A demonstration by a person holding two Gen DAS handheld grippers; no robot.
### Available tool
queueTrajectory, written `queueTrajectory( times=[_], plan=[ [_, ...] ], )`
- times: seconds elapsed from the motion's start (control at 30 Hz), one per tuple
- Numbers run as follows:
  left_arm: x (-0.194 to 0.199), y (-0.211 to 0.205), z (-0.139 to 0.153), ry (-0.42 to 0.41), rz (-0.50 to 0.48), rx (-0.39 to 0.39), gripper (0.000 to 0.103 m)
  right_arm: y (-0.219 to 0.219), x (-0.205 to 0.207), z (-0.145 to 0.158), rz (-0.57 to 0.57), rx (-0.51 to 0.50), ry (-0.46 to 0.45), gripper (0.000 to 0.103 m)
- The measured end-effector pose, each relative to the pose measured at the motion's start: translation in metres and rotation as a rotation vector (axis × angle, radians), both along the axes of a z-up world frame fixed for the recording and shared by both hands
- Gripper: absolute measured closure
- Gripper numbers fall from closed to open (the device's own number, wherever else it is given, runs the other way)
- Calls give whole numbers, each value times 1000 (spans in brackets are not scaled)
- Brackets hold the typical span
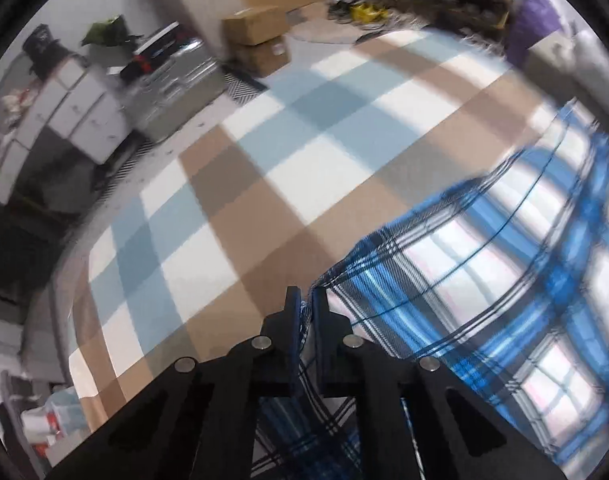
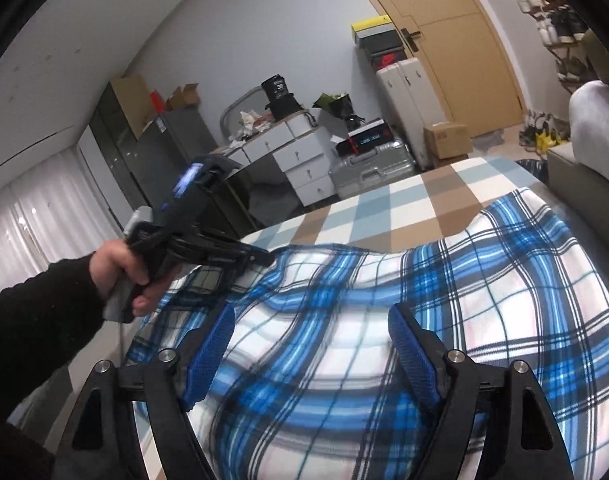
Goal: Fold large clothes
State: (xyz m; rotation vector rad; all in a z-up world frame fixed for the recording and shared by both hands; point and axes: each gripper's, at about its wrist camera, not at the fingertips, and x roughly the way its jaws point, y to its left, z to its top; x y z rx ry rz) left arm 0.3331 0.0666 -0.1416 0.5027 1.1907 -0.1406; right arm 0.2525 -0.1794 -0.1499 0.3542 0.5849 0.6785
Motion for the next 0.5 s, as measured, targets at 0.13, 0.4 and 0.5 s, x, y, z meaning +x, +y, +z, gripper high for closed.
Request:
queueTrajectory(
  times=[0.13,0.4,0.5],
  plan=[
    [-11,13,-3,-26,36,96,89,7,-4,2,-7,-42,-21,20],
    [-107,75,93,-249,133,-186,31,12,-4,1,0,-64,-34,20],
    [-139,76,88,-275,99,-237,31,14,-4,1,-1,-65,-28,20]
  ],
)
